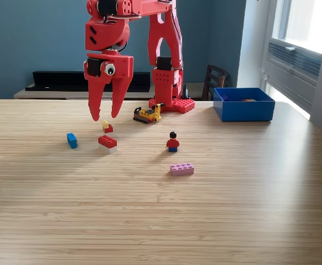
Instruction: Grasp a lego block and put it in the bin.
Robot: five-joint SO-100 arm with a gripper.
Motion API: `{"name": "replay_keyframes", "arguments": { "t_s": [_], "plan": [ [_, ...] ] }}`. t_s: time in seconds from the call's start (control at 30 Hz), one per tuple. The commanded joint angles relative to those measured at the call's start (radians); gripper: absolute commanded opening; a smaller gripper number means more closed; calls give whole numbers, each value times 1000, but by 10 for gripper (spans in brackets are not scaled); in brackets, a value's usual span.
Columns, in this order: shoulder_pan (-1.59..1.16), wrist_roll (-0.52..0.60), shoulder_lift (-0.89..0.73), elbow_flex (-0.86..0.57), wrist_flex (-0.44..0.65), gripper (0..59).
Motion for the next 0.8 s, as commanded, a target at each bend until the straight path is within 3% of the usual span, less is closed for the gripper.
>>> {"name": "replay_keyframes", "arguments": {
  "t_s": [0.03, 0.8],
  "plan": [
    [-3, 12, 26, 35, -9, 205],
    [26, -15, 9, 209, -241, 211]
  ]
}}
